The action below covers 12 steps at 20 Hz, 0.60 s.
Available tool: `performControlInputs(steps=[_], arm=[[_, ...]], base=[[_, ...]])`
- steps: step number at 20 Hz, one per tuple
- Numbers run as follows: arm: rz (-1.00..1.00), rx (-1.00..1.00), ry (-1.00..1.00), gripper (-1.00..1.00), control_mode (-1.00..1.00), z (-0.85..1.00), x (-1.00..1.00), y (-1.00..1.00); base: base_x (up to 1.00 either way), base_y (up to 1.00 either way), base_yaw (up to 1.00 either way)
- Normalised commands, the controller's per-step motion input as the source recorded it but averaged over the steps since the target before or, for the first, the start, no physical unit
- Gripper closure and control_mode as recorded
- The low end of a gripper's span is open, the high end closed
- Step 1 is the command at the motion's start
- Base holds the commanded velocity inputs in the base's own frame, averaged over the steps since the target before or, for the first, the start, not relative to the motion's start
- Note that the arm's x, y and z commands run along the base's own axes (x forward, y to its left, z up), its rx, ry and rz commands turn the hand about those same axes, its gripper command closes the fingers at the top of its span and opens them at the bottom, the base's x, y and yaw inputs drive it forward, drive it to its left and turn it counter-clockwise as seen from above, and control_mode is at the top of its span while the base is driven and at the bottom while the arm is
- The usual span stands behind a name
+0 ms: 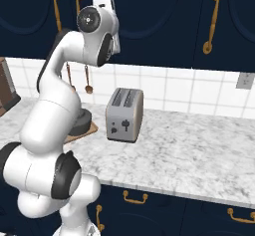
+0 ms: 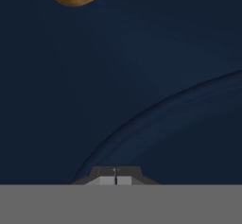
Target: Pick the kettle from the counter and place it on the tray. Then pick the mug from the cabinet and place it on the tray. Then close the cabinet doors.
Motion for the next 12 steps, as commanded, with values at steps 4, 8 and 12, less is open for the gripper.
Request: performControlInputs(steps=[4,8,12], arm=[[0.00,0.06,-0.01,1.00,-1.00,-0.14,0.85,-0.26],[0.00,0.02,-0.09,1.00,-1.00,-0.47,0.67,-0.13],[0.00,0.00,-0.21,1.00,-1.00,-0.99,0.51,-0.06]], base=[[0.00,0.00,0.00],[0.00,0.00,0.00],[0.00,0.00,0.00]])
